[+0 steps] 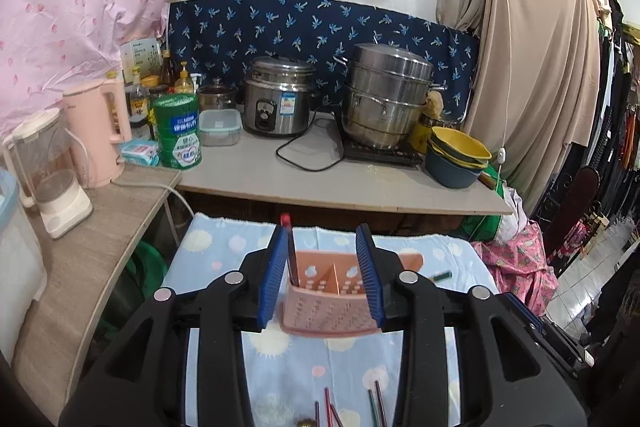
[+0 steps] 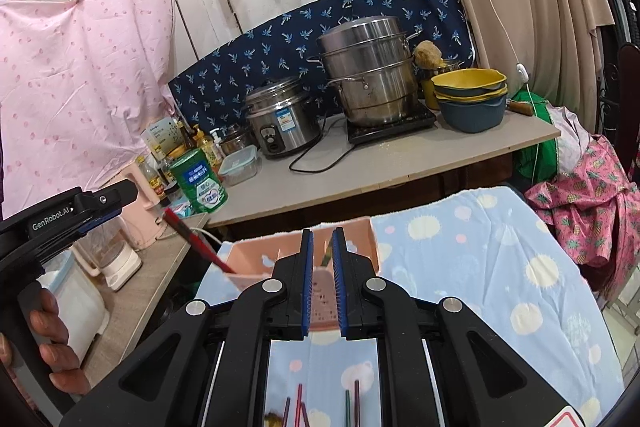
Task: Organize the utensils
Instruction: 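Open both grippers to release the chopsticks into the pink holder, then move both grippers back down over the remaining chopsticks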
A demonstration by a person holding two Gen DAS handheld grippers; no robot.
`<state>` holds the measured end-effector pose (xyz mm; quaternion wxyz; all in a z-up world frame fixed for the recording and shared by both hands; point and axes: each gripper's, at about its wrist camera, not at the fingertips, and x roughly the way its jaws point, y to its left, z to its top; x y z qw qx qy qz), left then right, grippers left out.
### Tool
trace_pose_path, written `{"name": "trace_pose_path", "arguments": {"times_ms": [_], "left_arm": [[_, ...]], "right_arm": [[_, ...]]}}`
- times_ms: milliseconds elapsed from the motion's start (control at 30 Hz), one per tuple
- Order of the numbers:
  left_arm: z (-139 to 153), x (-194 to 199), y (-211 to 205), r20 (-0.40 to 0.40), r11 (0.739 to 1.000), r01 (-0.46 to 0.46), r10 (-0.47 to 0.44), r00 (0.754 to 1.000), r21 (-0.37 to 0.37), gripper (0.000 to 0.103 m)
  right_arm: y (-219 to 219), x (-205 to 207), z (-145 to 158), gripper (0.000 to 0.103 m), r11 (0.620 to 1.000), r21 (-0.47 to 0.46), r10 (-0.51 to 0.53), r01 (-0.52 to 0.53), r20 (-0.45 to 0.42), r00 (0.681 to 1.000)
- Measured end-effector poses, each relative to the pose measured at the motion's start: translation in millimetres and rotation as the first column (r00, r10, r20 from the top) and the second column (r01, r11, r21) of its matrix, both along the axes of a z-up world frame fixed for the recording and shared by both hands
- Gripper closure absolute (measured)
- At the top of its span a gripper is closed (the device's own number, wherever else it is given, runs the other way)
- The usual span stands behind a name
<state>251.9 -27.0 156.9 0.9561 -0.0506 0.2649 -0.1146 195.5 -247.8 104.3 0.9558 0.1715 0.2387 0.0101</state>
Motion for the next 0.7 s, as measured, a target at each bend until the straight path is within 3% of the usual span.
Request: {"name": "trace_pose_path", "arguments": {"times_ms": [333, 700], "left_arm": [[-62.8, -59.1, 4.7, -0.166, 0.999, 0.034, -0.034, 0.986, -0.005, 0.068], [-155.4, -137.2, -0.9, -0.365, 0.996, 0.089, -0.076, 0.928, 0.019, 0.068]], "right_arm": [[14.3, -68.0, -50.2, 0.092, 0.998, 0.048, 0.038, -0.032, -0.132, 0.99], [36.2, -145.2, -131.0, 0.092, 0.996, 0.016, 0.091, -0.09, -0.327, 0.941]]}}
